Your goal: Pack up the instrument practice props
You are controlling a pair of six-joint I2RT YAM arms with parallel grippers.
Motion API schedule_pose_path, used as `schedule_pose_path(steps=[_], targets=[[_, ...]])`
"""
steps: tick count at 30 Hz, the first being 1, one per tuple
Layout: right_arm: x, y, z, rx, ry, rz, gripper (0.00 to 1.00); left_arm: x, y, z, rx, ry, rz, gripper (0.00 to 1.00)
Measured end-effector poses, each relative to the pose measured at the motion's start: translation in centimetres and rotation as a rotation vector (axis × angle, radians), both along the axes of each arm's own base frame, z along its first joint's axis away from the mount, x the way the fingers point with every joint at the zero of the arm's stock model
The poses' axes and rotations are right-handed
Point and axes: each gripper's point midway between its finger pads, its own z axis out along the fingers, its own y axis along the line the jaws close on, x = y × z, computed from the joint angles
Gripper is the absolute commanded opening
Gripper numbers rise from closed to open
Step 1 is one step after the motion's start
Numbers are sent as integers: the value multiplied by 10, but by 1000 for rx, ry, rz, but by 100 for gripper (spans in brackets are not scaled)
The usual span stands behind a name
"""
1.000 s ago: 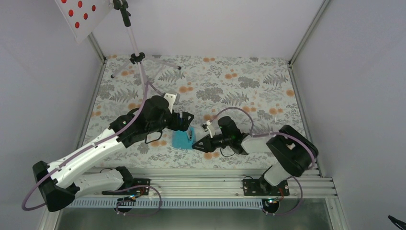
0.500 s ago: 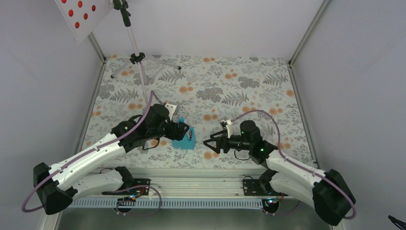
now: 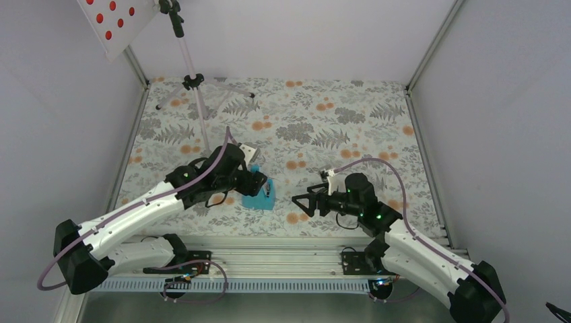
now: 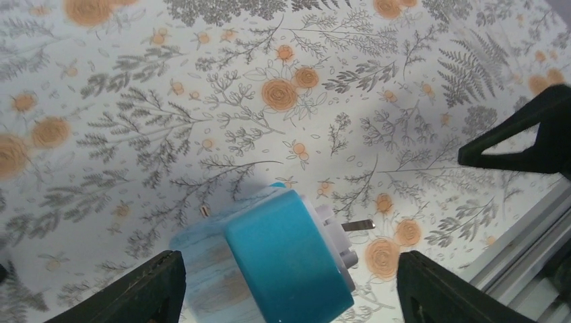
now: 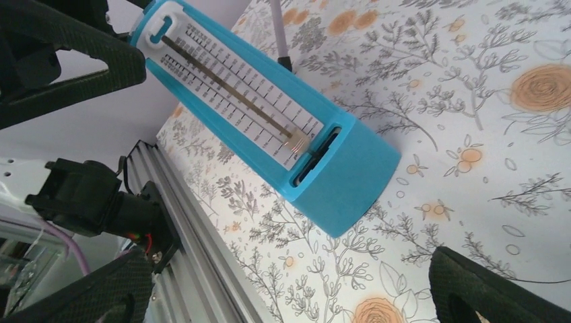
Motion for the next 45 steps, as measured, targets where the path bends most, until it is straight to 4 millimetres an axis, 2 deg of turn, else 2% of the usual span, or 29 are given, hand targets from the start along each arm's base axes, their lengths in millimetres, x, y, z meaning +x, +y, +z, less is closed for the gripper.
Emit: schedule_pose_path(steps=[6, 11, 18, 21, 28, 35, 37, 39, 41, 43, 45], targets=[[9, -3, 15, 5, -28, -49, 99, 2, 0, 4, 24, -47, -43, 67], [16, -1, 33, 25, -64, -67, 100, 2, -2, 3, 32, -71, -78, 52], [17, -2, 38, 11, -57, -76, 100, 1, 5, -2, 41, -108, -113, 50], [17, -5, 40, 12, -64, -87, 100, 2, 2, -3, 52, -117, -146, 41], [11, -7, 53, 31, -128, -64, 99, 7, -15, -1, 78, -182, -275, 40], [-5, 1, 42, 26, -163, 59, 98, 1, -48, 0, 68, -214, -489, 39], [-9, 0, 34, 21, -169, 81, 98, -1, -60, 1, 77, -218, -542, 41], [-12, 0, 29, 16, -177, 93, 98, -4, -72, 1, 87, -225, -591, 50], [-13, -1, 27, 20, -186, 97, 99, -7, -80, 1, 97, -235, -624, 66], [-14, -1, 28, 35, -200, 94, 99, -9, -82, -1, 102, -235, -634, 86], [-14, -3, 27, 50, -206, 80, 99, -8, -81, 0, 99, -243, -625, 97]])
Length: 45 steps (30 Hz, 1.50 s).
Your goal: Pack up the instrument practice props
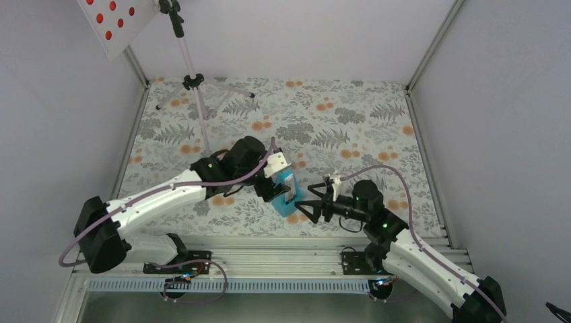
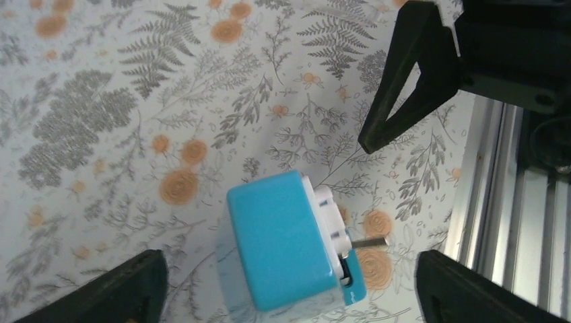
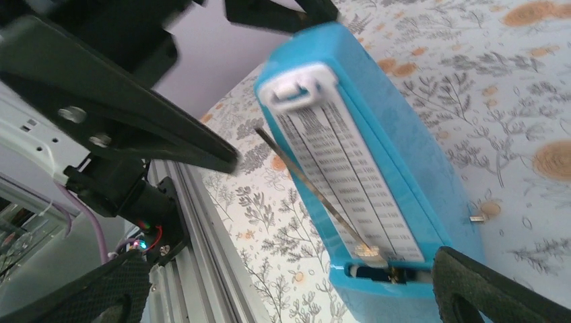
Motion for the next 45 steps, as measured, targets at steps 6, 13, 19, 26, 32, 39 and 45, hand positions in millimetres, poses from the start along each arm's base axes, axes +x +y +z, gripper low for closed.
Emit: schedule_pose_path(steps=[6, 13, 19, 26, 32, 39, 45], targets=[[3, -13, -30, 7, 92, -106, 100, -4, 13, 35, -121, -64, 50, 100], [19, -31, -53, -29, 206, -284, 72, 44, 69, 108, -352, -211, 304, 100], [36, -48, -75, -67, 297, -429, 63, 84, 120, 99, -362, -264, 543, 100], [59, -64, -120, -189, 444, -514, 51, 96, 142, 80, -326, -276, 644, 100], [72, -41, -126, -212, 459, -384, 43, 100, 142, 78, -304, -277, 649, 100], [60, -16, -121, -179, 435, -195, 42, 102, 143, 75, -294, -274, 653, 100], [35, 5, -109, -135, 402, -44, 44, 102, 139, 73, -304, -256, 642, 100]])
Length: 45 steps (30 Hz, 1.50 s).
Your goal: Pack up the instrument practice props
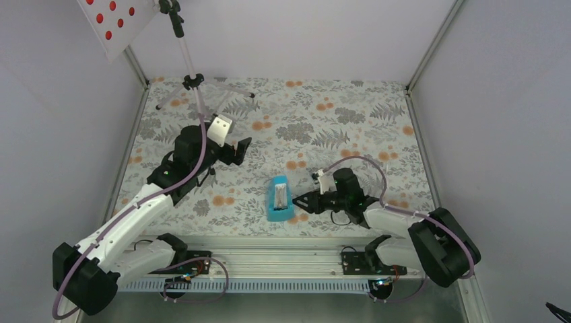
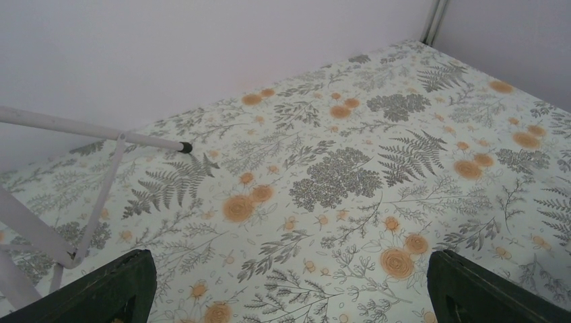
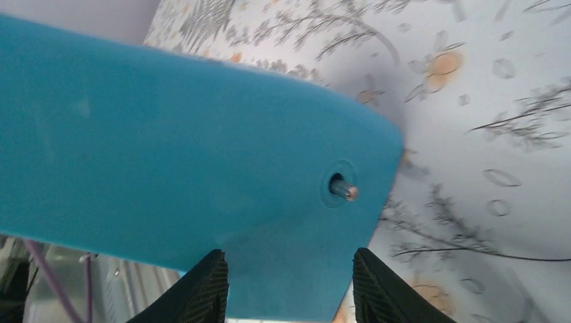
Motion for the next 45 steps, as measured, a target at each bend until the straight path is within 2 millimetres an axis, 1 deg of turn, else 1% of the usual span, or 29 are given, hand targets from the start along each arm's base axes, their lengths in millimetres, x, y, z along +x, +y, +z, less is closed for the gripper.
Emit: schedule_pose_path(steps=[6, 10, 12, 14, 17, 19, 20, 21, 24, 25, 28, 30, 36, 40, 45], targets=[[-24, 16, 4, 43, -5, 100, 45, 5, -4, -2, 13, 13, -10, 100], [-36, 27, 9, 65, -15, 154, 46, 7, -6, 6, 28, -13, -20, 100], [-38, 29, 11, 78, -15, 164, 49, 7, -6, 10, 33, -34, -24, 100], [-41, 29, 12, 86, -14, 161, 58, 5, -4, 11, 40, -58, -28, 100], [-43, 22, 14, 85, -29, 132, 77, 1, 3, 9, 56, -77, -11, 100], [-41, 14, 22, 95, -62, 97, 89, -2, 9, 9, 64, -90, 7, 100], [-40, 10, 29, 106, -88, 77, 97, -4, 12, 9, 67, -98, 19, 100], [-37, 5, 37, 119, -122, 54, 100, -5, 15, 11, 67, -106, 29, 100], [-33, -6, 70, 182, -244, 6, 100, -4, 20, 19, 63, -134, 57, 100], [-34, -8, 83, 211, -290, 3, 100, -3, 21, 19, 63, -137, 63, 100], [-39, -11, 116, 281, -429, 15, 99, 0, 21, 14, 75, -123, 75, 100], [-39, -11, 125, 289, -494, 27, 99, 3, 21, 8, 86, -110, 79, 100], [-31, 0, 140, 266, -617, 95, 100, 5, 23, 6, 94, -105, 94, 100], [-25, 10, 140, 249, -659, 125, 100, 6, 25, 6, 98, -106, 104, 100], [-19, 25, 146, 234, -721, 179, 99, 6, 24, 5, 99, -103, 104, 100]])
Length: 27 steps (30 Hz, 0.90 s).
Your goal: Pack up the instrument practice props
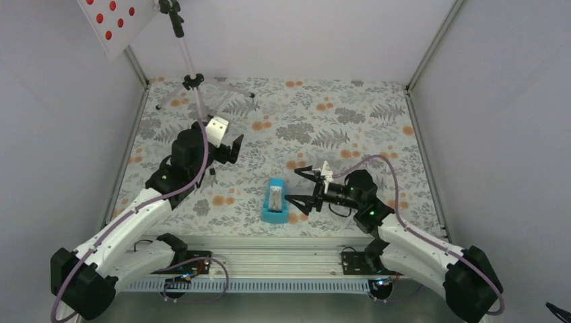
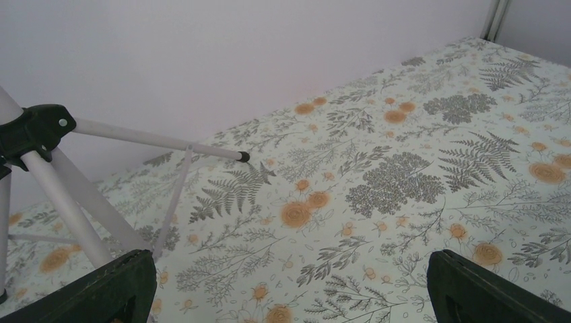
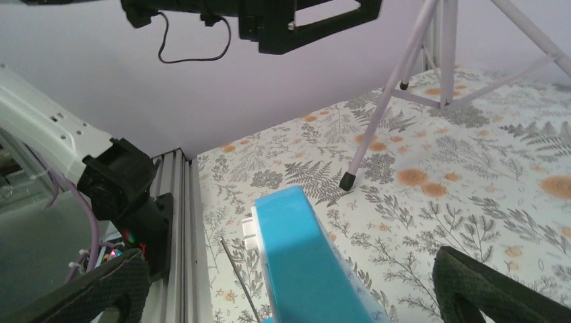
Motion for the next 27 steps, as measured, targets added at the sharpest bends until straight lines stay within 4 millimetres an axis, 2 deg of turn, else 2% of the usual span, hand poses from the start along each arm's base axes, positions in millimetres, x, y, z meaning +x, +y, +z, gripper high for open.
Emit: schedule_pose_path(steps=[5, 17, 27], targets=[[2, 10, -7, -31, -69, 29, 99, 1, -1, -3, 5, 9, 0, 100], [4, 28, -39, -110, -88, 61, 100, 2, -1, -6, 8, 15, 1, 100], [7, 35, -48, -134, -99, 41, 99, 3, -1, -7, 10, 17, 1, 100]])
